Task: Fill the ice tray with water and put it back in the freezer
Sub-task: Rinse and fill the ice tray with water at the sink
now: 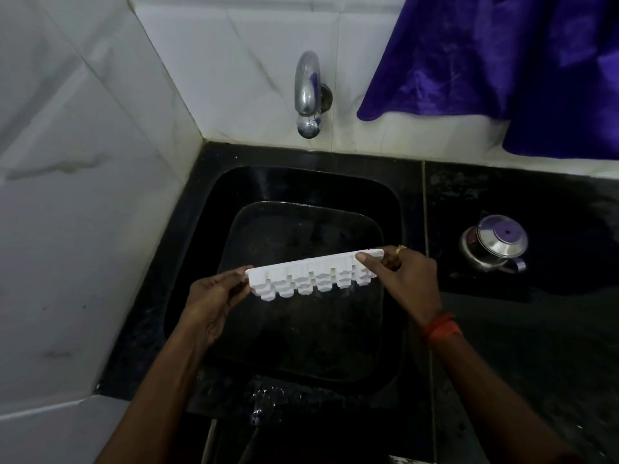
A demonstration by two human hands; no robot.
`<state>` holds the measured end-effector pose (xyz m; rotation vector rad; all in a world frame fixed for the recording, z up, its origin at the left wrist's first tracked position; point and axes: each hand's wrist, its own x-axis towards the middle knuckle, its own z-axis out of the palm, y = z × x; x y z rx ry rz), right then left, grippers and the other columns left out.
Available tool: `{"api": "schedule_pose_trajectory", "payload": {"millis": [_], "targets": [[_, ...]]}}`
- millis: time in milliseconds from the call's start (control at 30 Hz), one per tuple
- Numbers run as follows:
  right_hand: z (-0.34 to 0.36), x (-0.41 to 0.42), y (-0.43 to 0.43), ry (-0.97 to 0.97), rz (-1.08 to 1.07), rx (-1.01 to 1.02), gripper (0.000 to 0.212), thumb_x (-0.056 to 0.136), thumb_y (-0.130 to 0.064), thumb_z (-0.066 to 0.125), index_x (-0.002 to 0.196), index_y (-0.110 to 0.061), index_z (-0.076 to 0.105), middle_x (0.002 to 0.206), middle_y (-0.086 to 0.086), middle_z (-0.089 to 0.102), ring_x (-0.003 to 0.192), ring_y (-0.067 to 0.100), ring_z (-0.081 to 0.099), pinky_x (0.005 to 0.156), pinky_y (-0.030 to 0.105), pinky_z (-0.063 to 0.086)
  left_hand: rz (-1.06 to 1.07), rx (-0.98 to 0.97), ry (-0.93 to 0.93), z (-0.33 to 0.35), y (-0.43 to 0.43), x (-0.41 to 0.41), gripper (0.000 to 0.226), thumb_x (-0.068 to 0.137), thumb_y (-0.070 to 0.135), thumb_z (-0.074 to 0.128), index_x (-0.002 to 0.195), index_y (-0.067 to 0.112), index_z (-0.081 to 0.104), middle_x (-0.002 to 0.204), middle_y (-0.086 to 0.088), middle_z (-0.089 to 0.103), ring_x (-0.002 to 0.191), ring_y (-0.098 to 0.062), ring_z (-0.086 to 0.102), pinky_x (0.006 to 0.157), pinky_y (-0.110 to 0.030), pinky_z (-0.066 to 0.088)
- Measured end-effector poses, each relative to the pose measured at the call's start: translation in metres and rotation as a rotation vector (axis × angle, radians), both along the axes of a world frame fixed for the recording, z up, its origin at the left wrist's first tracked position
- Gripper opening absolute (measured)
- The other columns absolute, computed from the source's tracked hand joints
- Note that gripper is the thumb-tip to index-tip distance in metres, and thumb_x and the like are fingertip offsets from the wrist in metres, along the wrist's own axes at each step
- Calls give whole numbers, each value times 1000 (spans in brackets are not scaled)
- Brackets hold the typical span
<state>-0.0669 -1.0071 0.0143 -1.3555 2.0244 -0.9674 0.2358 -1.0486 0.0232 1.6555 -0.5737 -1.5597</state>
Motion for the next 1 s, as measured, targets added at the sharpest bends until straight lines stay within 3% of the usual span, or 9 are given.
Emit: {"api": "schedule_pose_trajectory", "payload": {"millis": [200, 367, 467, 567, 667, 733, 800, 900, 1000], "targets": [[2, 7, -15, 80, -24, 31, 70, 79, -75, 59, 64, -8, 66, 50, 4, 56, 52, 14, 58, 59, 34, 48, -40, -75, -83, 3, -23, 2, 12, 99, 4, 63, 103, 1, 74, 87, -15, 70, 74, -19, 64, 60, -20, 60], [4, 22, -19, 6, -119, 31, 63, 81, -68, 64, 52, -13, 59, 46, -1, 54, 49, 10, 57, 58, 28, 46, -25, -98, -128, -2, -39, 8, 14, 97, 14, 69, 108, 8, 75, 85, -10, 68, 70, -14, 60, 69, -28, 53], [6, 33, -18, -27, -141, 51, 60, 81, -68, 64, 65, -10, 69, 59, 3, 66, 61, 13, 66, 70, 36, 55, 43, -123, -93, -5, -45, 8, 7, 98, 14, 68, 98, 14, 75, 78, -5, 64, 65, -11, 55, 63, -23, 50], [9, 47, -18, -59, -178, 26, 51, 82, -62, 67, 77, -12, 74, 64, 2, 69, 65, 8, 66, 70, 26, 54, 109, -154, -10, -8, -51, 9, 12, 100, 12, 64, 94, 18, 72, 78, 0, 69, 66, -8, 62, 62, -20, 54], [10, 59, -16, -147, -206, 1, 32, 83, -59, 69, 90, -29, 77, 71, -8, 73, 74, -1, 67, 71, 13, 51, 155, -156, 115, -10, -54, 11, 15, 101, 12, 63, 92, 14, 75, 87, 1, 76, 78, -7, 72, 71, -20, 59], [7, 66, -15, -253, -221, -33, 21, 85, -54, 71, 95, -36, 76, 80, -3, 74, 80, 7, 70, 75, 19, 55, 177, -159, 172, -12, -53, 11, 20, 99, 12, 66, 86, 14, 80, 88, 1, 79, 84, -10, 75, 73, -23, 61], [3, 71, -15, -341, -238, -64, 17, 87, -43, 73, 101, -34, 75, 88, 3, 75, 85, 15, 71, 81, 30, 59, 193, -189, 85, -16, -53, 10, 10, 98, 10, 68, 99, 13, 78, 99, 0, 79, 95, -15, 74, 81, -28, 62], [-4, 72, -18, -464, -229, -103, 21, 89, -20, 73, 110, -24, 73, 103, -1, 75, 100, 13, 71, 92, 39, 57, 269, -197, 11, -20, -61, 13, 32, 96, 4, 69, 129, 6, 66, 122, -13, 71, 108, -23, 67, 99, -41, 57], [-10, 69, -22, -575, -206, -119, 25, 89, -6, 71, 112, -16, 69, 107, 5, 74, 105, 18, 70, 94, 40, 56, 274, -107, 102, -17, -69, 18, 36, 97, 10, 70, 132, 7, 65, 123, -13, 73, 99, -20, 74, 80, -36, 64]]}}
